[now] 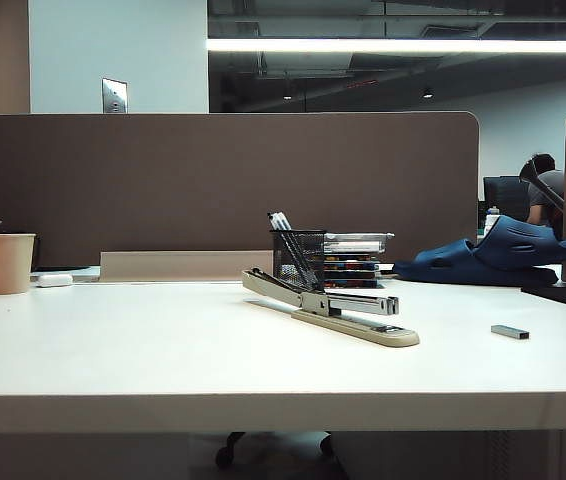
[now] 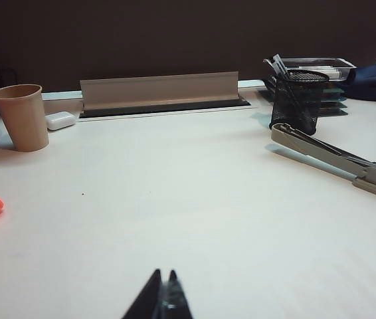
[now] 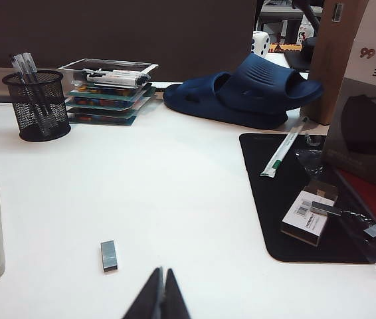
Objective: Pick up a set of staples and put them into the open stapler.
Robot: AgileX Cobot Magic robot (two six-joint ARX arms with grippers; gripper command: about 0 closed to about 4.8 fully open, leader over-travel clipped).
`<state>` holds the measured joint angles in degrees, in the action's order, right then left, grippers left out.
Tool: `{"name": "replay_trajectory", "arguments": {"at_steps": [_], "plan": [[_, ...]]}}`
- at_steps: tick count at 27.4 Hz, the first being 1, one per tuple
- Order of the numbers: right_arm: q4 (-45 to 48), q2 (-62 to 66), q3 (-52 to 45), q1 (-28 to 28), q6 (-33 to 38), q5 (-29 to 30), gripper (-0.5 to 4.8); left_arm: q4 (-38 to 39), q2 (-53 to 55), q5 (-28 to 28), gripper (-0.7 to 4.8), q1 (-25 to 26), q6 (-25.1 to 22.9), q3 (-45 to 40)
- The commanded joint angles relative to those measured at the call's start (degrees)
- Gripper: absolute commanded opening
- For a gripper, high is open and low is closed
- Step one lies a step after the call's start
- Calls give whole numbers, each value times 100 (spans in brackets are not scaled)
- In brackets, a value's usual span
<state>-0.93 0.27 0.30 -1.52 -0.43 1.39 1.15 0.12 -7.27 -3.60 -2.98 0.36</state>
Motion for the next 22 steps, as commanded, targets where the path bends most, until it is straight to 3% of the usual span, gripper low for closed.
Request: {"name": "replay_trajectory", "arguments": {"at_steps": [1, 22], "plan": [[76, -28, -31, -2, 22, -17, -6, -37, 0, -7, -6, 7, 0, 7], [160, -28, -28, -2, 22, -17, -6, -42, 0, -70, -6, 7, 4, 7]]}}
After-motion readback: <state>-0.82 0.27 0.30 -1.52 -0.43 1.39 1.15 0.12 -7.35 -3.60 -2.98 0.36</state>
